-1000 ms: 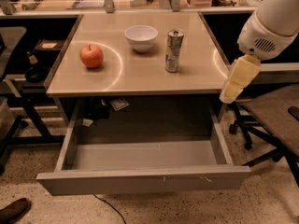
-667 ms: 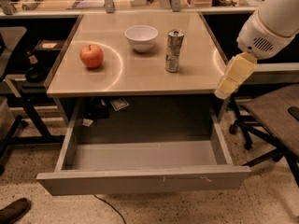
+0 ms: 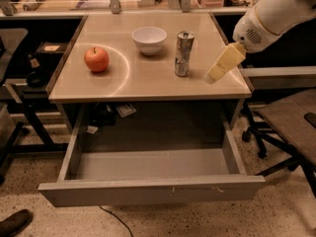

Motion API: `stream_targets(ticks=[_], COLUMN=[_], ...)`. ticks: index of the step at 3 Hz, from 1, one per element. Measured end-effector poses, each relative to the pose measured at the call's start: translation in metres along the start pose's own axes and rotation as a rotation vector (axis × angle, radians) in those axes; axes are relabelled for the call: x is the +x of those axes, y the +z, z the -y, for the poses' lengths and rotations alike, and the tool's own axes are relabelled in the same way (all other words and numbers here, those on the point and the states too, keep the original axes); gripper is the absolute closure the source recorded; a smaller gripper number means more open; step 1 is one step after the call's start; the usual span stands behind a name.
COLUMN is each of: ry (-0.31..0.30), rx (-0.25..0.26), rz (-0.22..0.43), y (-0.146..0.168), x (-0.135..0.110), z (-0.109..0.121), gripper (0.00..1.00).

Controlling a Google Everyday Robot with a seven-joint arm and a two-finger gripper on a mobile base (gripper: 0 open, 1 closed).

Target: Place redbull can into top drawer

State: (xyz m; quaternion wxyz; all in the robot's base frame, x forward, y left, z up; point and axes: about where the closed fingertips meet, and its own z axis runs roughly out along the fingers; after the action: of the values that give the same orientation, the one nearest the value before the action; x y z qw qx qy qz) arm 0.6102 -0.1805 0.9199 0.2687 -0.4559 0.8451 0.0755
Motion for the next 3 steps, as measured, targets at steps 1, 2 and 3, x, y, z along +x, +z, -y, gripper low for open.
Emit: stream_targets(ticks=[1,2,3], ry=[0.03,0.044,0.019], rx=[-0.052,-0.099,-0.118], rz=[0.067,0.117,0.152], y=[0.03,0.055,0.082], x=[-0.021,-0.038,-0.077], z=[0.004,0.007,0.01], gripper=[0.0,0.0,0.0])
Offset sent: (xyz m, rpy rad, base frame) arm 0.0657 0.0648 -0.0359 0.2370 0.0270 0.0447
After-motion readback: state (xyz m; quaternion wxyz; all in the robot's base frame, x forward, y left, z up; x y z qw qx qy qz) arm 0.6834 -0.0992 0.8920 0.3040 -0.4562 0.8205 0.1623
